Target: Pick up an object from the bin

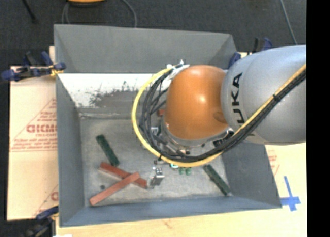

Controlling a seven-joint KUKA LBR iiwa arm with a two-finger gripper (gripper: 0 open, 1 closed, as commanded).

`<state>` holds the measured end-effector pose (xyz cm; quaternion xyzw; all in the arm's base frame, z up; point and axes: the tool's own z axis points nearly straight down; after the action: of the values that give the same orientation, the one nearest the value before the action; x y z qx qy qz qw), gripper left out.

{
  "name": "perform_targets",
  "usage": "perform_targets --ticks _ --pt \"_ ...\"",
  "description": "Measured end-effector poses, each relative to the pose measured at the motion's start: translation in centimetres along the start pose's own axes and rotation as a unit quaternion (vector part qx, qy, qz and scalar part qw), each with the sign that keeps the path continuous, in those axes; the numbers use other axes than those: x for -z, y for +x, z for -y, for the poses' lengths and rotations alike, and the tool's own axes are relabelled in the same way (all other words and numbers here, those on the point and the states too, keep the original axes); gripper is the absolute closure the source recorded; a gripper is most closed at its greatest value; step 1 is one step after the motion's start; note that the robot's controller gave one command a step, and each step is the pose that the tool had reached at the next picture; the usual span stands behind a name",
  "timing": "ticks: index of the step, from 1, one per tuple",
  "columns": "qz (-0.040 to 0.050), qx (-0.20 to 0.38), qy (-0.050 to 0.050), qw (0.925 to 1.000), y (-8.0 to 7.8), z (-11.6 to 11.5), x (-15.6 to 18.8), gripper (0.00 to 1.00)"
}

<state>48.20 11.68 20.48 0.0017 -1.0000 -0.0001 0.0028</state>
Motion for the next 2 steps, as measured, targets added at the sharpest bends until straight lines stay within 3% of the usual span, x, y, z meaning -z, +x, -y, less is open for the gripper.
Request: perform_targets --ticks 1,2 --pt "0.0038 -0.001 -0.001 1.0000 -0.2 0.0 0.4 0.00" --pt "0.0078 0.028 0.000 0.9996 -0.8 0.2 -3.6 0.00"
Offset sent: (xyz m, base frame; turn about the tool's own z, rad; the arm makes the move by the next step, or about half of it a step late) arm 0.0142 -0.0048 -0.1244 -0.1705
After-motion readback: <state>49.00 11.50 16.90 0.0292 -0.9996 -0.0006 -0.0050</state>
